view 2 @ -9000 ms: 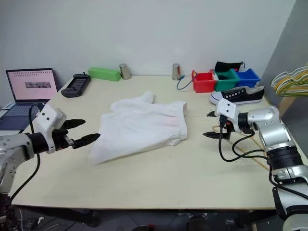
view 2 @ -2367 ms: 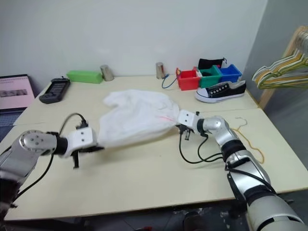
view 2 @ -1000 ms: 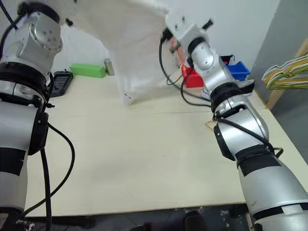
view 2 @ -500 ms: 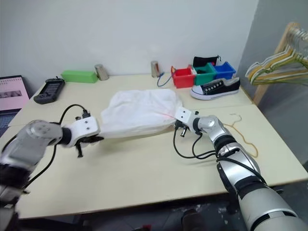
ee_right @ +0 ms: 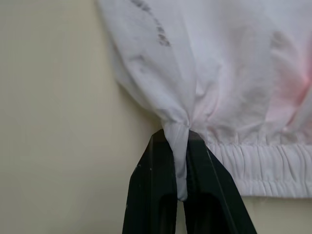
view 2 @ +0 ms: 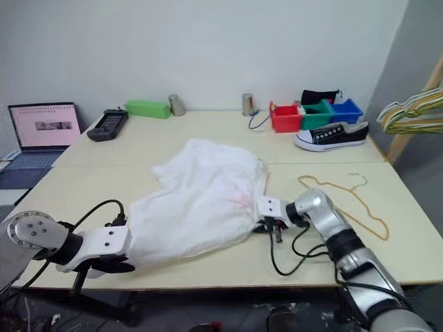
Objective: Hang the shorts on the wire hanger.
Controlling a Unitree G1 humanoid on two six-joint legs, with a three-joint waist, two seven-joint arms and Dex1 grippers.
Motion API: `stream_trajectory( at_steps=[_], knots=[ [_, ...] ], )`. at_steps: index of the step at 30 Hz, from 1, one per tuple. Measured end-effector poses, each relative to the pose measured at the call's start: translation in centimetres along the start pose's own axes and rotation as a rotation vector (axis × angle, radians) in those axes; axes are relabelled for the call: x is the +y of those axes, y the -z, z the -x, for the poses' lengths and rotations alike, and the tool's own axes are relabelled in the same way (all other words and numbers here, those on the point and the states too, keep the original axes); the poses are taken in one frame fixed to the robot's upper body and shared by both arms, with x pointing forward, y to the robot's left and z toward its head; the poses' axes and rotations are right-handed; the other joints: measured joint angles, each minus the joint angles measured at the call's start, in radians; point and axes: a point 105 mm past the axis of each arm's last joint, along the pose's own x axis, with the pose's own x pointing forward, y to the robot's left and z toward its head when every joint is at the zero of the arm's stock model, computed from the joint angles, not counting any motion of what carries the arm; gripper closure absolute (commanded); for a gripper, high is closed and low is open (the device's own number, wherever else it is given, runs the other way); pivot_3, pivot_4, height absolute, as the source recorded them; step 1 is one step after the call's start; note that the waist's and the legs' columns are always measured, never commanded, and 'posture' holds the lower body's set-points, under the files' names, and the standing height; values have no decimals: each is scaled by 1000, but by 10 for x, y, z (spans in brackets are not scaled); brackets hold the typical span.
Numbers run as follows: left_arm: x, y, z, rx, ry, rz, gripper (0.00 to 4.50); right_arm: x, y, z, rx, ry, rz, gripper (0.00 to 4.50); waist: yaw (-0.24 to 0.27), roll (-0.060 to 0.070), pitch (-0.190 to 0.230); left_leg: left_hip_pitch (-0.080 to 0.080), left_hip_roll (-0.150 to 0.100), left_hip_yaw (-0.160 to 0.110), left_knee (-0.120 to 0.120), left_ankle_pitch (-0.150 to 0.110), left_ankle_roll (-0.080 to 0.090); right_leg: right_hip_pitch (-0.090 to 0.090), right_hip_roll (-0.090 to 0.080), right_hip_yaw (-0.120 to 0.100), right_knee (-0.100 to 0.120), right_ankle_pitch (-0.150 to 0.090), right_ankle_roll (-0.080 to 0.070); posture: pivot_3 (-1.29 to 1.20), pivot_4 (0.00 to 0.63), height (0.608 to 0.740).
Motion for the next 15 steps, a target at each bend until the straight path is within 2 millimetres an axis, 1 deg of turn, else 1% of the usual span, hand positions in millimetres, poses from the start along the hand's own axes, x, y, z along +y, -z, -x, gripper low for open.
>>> stream_trajectory(
  at_steps=[3, 12, 15],
  knots=[
    [-6, 1, -3, -12, 35, -22, 4500, 18, -2, 6, 24, -59, -17, 4464, 11, 0, 0, -3, 0, 1, 0, -1, -2, -2, 0, 0, -1, -1, 0, -132, 67, 740],
    [-7, 5, -4, -31, 47, -58, 4500, 46, -8, 11, 28, -144, -83, 4464, 10, 0, 0, -8, 2, 2, 0, -1, -2, -8, 0, -1, -1, -1, -1, -149, 68, 740],
    [-5, 7, -5, -26, 41, -75, 4500, 59, -12, 12, 33, -181, -94, 4464, 11, 0, 0, -10, 2, 2, 0, -1, -2, -10, 0, -1, -1, -1, -1, -153, 70, 740]
  ],
)
